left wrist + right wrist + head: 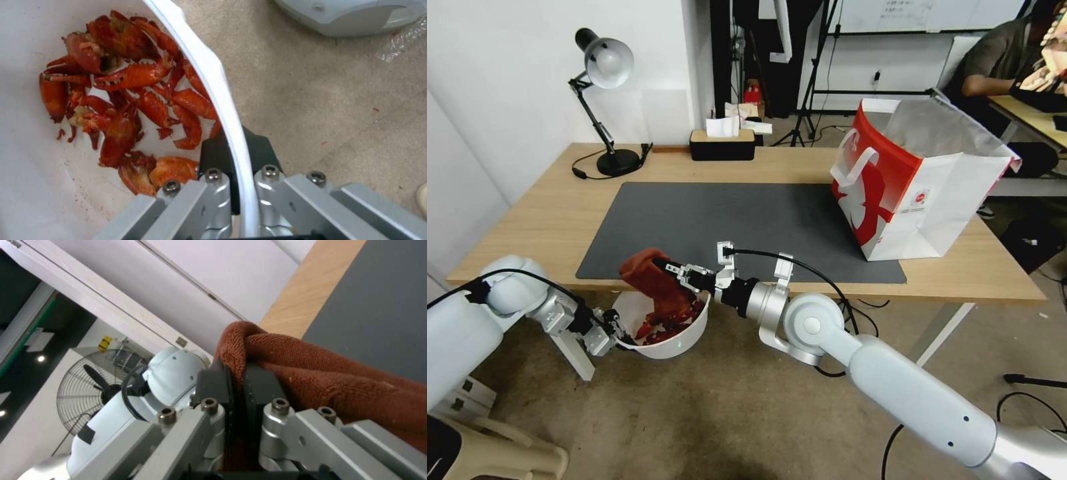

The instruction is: Sweep shrimp from table into container with towel, then put container into takeout bag.

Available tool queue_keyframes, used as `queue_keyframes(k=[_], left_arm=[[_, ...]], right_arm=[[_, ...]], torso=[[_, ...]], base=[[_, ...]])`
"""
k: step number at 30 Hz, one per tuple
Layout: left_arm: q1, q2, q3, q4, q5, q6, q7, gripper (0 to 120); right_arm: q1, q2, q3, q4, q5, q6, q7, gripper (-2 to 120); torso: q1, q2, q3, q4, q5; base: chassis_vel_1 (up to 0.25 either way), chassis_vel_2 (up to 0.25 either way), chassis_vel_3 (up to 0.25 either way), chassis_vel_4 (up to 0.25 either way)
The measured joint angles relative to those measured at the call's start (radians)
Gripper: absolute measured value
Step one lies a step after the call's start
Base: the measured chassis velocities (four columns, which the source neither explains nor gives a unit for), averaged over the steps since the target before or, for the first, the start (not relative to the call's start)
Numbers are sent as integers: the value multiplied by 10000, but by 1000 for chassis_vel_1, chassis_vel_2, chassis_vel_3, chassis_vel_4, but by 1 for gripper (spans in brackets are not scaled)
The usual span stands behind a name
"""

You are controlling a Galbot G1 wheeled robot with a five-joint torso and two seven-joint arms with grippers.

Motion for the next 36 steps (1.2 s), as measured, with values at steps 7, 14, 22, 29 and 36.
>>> queue_keyframes(k=[7, 14, 22, 29, 36], left_arm=[[210, 106, -195, -155, 16, 0, -5, 0], [386, 304, -273, -320, 12, 16, -144, 0], [402, 389, -280, -405, -10, 55, -168, 0], [513, 487, -365, -479, -27, 46, -180, 0], [766, 598, -693, -541, -31, 0, -185, 0]], right_arm=[[90, 142, -13, 126, 86, 20, 41, 2], [360, 324, 48, 302, 354, 114, 384, 2], [576, 481, -33, 362, 298, 22, 1513, 2], [599, 677, 148, 104, 219, 24, 1536, 2], [873, 765, 868, -10, -186, 312, 1582, 2]], torso=[[0, 0, 0, 0, 0], [-1, 0, 0, 0, 0], [-1, 0, 1, -1, 0], [-1, 0, 1, -1, 1], [0, -1, 1, 1, 1]], base=[[0, 0, 0, 0], [0, 0, 0, 0], [0, 0, 0, 0], [0, 0, 0, 0], [0, 0, 0, 0]])
